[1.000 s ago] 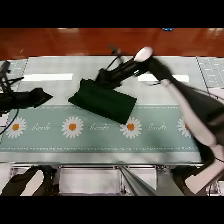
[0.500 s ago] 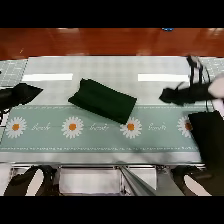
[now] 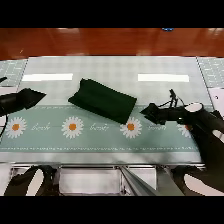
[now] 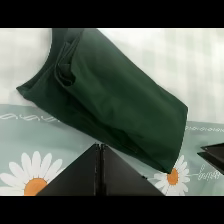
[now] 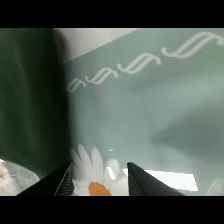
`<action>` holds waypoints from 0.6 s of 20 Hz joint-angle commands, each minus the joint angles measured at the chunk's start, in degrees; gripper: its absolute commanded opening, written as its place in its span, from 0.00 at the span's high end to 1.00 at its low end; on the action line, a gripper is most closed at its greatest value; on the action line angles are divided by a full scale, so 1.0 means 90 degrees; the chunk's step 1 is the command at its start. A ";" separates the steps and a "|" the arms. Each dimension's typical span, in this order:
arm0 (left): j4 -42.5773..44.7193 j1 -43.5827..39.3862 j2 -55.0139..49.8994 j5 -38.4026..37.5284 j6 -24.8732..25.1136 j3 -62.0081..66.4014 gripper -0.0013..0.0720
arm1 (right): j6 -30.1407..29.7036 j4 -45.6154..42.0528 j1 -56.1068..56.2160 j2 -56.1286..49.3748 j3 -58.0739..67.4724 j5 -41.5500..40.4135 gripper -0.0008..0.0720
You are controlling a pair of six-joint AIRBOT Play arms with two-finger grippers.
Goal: Fold the shirts.
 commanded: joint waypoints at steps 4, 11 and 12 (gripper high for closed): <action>0.0002 0.0005 0.0005 0.0114 0.0002 -0.0240 0.95 | -0.0835 0.1117 0.0869 -0.1525 0.1025 0.0175 0.41; 0.0002 0.0005 0.0005 0.0168 0.0002 -0.0240 0.95 | -0.0707 0.0986 0.1479 -0.2283 0.2334 0.0374 0.90; 0.0002 0.0005 0.0005 0.0168 0.0002 -0.0240 0.95 | -0.0799 0.0831 0.1523 -0.2283 0.2560 0.0510 0.96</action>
